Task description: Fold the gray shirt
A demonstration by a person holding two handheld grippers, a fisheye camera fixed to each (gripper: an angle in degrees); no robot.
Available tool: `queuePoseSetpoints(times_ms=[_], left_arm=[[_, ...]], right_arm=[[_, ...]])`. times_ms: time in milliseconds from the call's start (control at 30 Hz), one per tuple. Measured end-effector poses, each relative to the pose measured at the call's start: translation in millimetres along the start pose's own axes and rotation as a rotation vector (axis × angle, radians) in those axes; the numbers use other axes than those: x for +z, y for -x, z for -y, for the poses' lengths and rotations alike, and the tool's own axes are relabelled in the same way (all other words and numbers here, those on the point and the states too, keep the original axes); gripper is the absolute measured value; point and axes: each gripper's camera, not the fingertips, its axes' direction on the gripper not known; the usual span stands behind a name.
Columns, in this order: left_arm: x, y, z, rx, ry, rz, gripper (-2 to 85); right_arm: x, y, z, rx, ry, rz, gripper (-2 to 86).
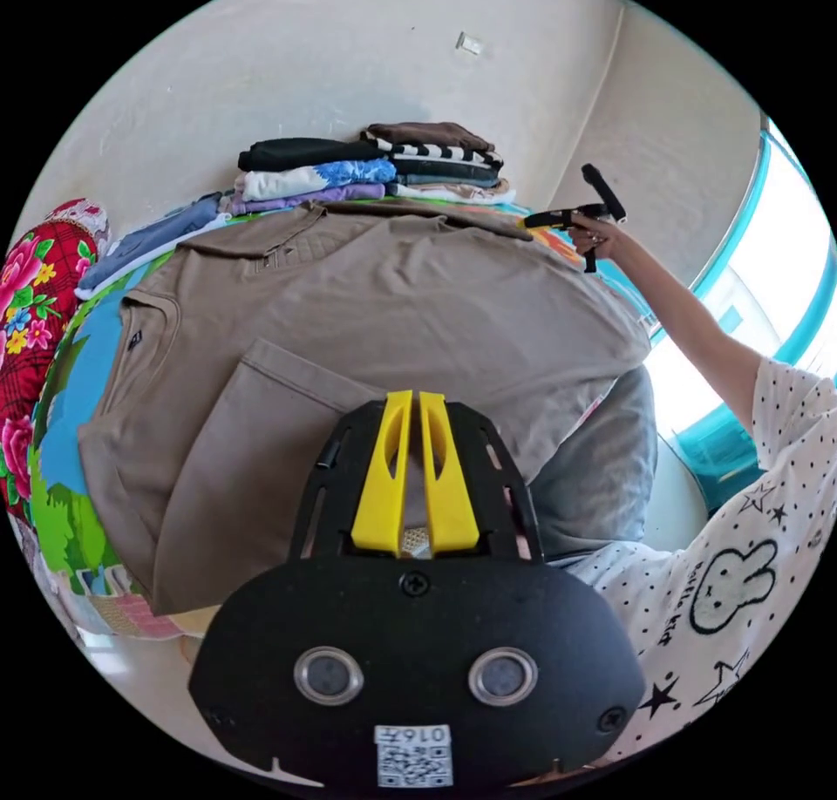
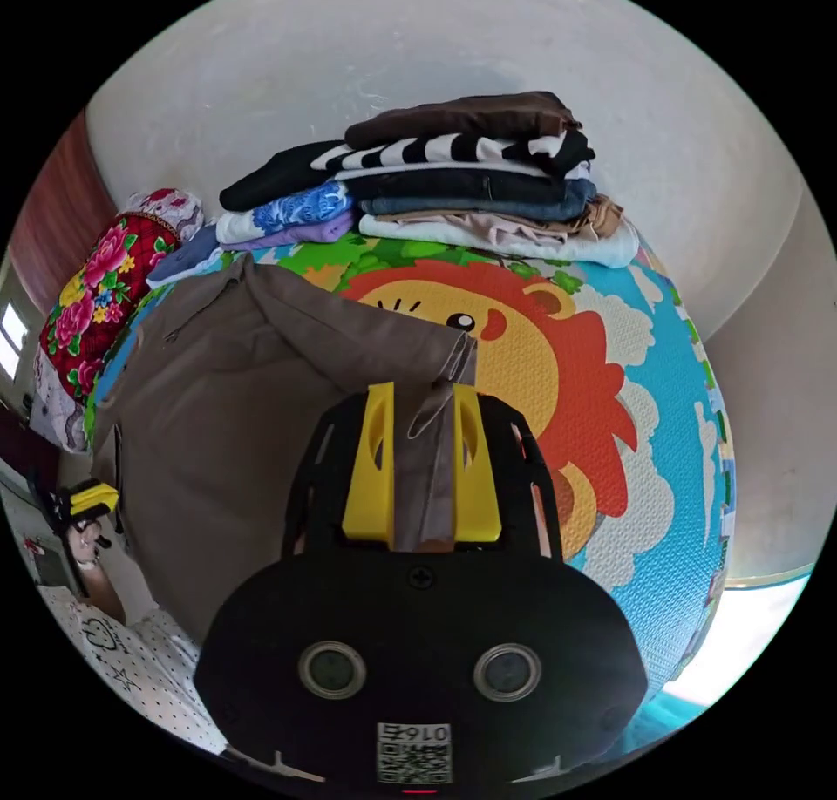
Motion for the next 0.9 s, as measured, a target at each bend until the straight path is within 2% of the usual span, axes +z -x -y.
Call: queuePoseSetpoints(times_ms=[133, 400, 533, 633, 767, 833, 900], left_arm=[[10.7, -3.6, -7.0, 0.016, -0.026, 0.001, -0.8], [35.8, 0.9, -14.1, -0.01, -0.046, -0.044, -0.9], [47.1, 1.8, -16.8, -0.024, -0.054, -0.05, -0.9], [56.6, 2.7, -17.2, -0.03, -0.051, -0.055, -1.0], [70.2, 5.3, -18.9, -0.038, -0.054, -0.068, -1.0], [76.0, 6.7, -20.0, -0.045, -0.057, -0.076, -1.0], [83.7, 6.6, -21.8, -0.044, -0.062, -0.077, -1.0]], right_arm=[[20.2, 2.0, 27.6, 0.0, 0.005, 0.096, 1.5], [8.7, 10.8, 112.5, -0.01, -0.141, -0.034, -0.1], [35.8, 2.4, 173.3, 0.064, -0.14, -0.143, -0.3], [75.6, -4.1, 205.6, 0.114, -0.069, -0.19, -0.3], [131.7, -11.1, 223.2, 0.172, 0.019, -0.348, -0.2], [138.4, -16.6, 223.5, 0.221, -0.029, -0.432, -0.2], [135.2, -13.0, 221.7, 0.151, -0.141, -0.491, 0.1]])
